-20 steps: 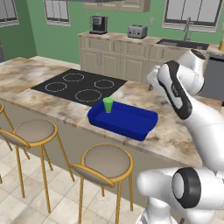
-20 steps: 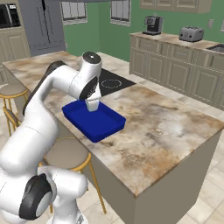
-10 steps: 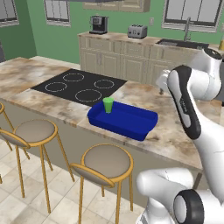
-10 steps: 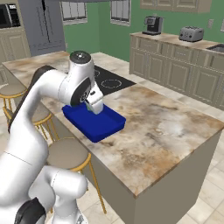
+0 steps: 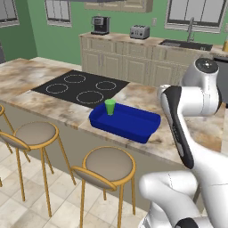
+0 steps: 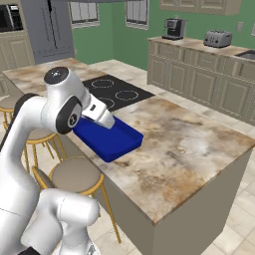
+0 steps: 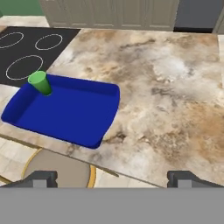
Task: There is a tray on the dining counter. Grab the cup, mug, and pitcher and place them on the tray. The pitcher may be placed next to the tray if it cannot fit the tray.
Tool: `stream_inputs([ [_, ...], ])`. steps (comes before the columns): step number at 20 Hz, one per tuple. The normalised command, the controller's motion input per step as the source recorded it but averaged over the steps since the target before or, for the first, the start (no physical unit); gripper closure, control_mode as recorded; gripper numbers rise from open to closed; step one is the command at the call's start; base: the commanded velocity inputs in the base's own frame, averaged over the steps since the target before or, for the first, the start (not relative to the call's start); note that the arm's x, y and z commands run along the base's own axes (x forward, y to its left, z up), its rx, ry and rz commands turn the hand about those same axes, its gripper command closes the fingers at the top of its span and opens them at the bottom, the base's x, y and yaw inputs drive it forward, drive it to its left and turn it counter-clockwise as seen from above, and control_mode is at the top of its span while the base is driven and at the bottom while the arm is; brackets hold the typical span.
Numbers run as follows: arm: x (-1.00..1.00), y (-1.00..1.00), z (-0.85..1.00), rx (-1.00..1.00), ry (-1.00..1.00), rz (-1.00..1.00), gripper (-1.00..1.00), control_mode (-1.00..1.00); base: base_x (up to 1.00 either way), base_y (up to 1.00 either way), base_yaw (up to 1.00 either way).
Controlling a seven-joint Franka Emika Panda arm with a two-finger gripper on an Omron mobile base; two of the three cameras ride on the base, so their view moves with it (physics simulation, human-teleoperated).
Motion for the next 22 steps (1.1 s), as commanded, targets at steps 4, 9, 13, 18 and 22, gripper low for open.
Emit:
stream_inputs([
  [4, 0.0, -0.15, 0.0, -0.02, 0.02, 0.1, -1.0, -1.0, 0.0, 0.0, 0.0],
  [9, -0.02, -0.05, 0.0, 0.0, 0.01, 0.0, -1.0, 1.0, -0.55, -0.57, 0.0],
  [13, 0.0, 0.0, 0.0, 0.0, 0.0, 0.0, -1.0, 1.0, -1.0, -0.93, 0.0],
  [18, 0.0, 0.0, 0.0, 0.0, 0.0, 0.0, -1.0, 1.0, -0.95, -1.0, -0.01],
  [22, 0.0, 0.0, 0.0, 0.0, 0.0, 0.0, -1.0, 1.0, -1.0, -0.97, -0.03],
])
